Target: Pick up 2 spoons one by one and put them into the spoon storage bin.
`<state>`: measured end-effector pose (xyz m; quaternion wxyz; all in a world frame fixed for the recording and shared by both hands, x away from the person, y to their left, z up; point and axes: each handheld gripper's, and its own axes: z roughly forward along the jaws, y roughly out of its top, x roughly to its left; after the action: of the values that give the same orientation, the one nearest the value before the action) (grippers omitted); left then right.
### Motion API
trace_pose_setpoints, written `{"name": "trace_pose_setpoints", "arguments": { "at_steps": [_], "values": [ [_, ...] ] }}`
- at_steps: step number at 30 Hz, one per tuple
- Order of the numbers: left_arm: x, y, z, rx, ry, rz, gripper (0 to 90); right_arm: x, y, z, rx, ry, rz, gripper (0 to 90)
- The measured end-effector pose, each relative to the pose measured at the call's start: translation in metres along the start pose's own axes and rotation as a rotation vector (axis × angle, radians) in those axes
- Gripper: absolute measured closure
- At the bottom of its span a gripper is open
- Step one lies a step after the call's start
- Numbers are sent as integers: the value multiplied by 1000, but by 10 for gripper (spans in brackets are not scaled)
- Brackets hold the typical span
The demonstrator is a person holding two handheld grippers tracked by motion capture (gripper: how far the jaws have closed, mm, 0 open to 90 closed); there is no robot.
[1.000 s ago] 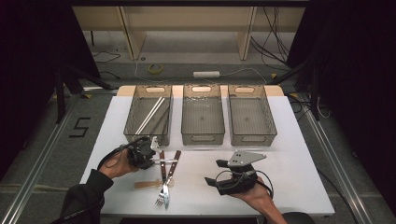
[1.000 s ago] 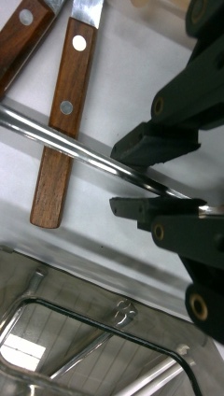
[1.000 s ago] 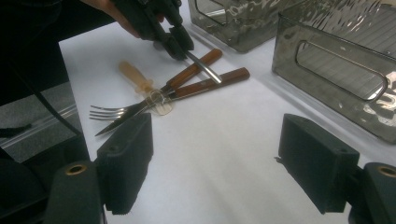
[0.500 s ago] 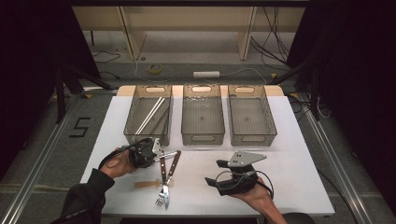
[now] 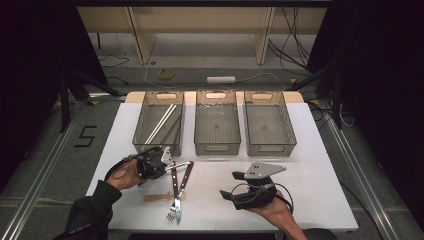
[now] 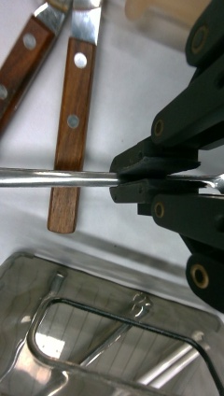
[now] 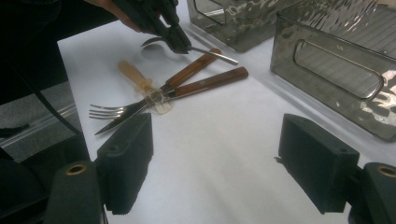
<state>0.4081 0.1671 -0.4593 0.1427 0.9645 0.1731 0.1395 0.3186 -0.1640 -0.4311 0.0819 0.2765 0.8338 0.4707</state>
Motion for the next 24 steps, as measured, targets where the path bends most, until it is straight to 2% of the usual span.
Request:
{"name": "trace_pose_setpoints", "arguments": {
  "at_steps": [11,17,24],
  "values": [
    [10,2,-20,-77,-50,-139,850,-1,0,0,-1,-2,5,273],
    [15,5,-31,-164,-88,-252,850,-1,0,-1,-5,-7,7,273],
    [22,9,-44,-277,-125,-348,852,-2,0,-2,-6,-11,12,273]
  ]
}}
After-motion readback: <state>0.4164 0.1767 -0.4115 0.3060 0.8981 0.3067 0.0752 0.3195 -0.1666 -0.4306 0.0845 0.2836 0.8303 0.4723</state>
